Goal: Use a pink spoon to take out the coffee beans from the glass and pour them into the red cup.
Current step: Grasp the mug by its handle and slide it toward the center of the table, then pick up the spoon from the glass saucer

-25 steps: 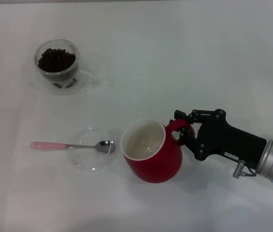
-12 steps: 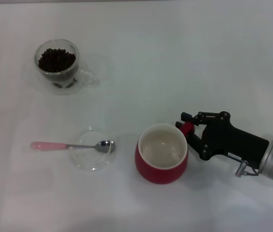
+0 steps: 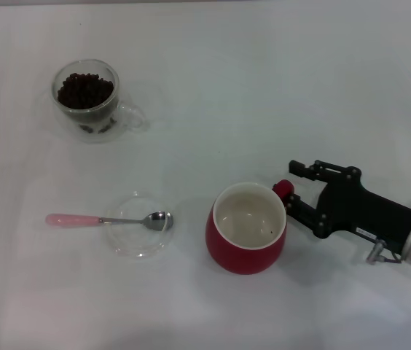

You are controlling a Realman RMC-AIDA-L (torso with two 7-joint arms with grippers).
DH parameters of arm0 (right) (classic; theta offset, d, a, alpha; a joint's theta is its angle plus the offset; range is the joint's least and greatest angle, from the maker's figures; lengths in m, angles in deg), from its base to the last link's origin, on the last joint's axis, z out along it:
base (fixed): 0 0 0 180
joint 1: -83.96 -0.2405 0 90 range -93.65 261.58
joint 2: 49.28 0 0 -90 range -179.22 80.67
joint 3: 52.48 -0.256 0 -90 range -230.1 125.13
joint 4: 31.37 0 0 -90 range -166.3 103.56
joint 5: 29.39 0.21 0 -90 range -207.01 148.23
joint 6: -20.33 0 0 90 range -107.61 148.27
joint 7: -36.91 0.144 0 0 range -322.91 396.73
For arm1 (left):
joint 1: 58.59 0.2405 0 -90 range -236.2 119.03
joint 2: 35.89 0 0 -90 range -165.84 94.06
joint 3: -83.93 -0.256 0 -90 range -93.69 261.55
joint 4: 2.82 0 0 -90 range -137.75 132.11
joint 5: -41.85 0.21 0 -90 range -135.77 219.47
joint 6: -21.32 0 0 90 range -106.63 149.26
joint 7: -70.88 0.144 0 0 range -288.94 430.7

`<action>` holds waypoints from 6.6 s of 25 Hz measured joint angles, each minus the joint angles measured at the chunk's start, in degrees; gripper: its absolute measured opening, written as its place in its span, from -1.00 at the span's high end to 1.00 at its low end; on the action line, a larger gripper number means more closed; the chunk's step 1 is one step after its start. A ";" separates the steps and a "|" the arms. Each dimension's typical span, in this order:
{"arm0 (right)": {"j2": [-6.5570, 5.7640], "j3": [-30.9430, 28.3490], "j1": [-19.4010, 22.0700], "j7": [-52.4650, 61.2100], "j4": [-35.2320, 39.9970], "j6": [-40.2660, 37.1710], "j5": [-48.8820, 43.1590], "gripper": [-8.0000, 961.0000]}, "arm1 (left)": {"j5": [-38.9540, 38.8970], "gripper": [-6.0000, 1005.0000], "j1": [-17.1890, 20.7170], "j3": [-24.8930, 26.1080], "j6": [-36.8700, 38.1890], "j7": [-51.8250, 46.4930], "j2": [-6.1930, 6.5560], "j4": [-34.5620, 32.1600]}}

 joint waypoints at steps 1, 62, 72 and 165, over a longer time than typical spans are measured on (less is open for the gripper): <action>0.00 0.00 0.00 0.00 0.00 0.00 0.00 0.09 | 0.00 -0.74 0.00 0.00 -0.08 0.00 0.00 -0.37; -10.72 -1.42 0.44 4.84 -23.48 -51.97 40.54 -0.55 | 1.10 -0.74 3.26 -10.73 9.45 -45.68 -0.81 17.10; -11.46 -1.42 -3.64 5.13 -24.19 -50.25 46.43 -0.55 | 3.60 -0.74 1.06 -12.39 -2.66 -56.57 -0.97 20.02; -12.34 -0.98 -3.60 6.37 -26.28 -43.14 51.08 -0.55 | 13.40 0.73 -0.10 -14.73 -3.17 -50.47 -0.77 27.97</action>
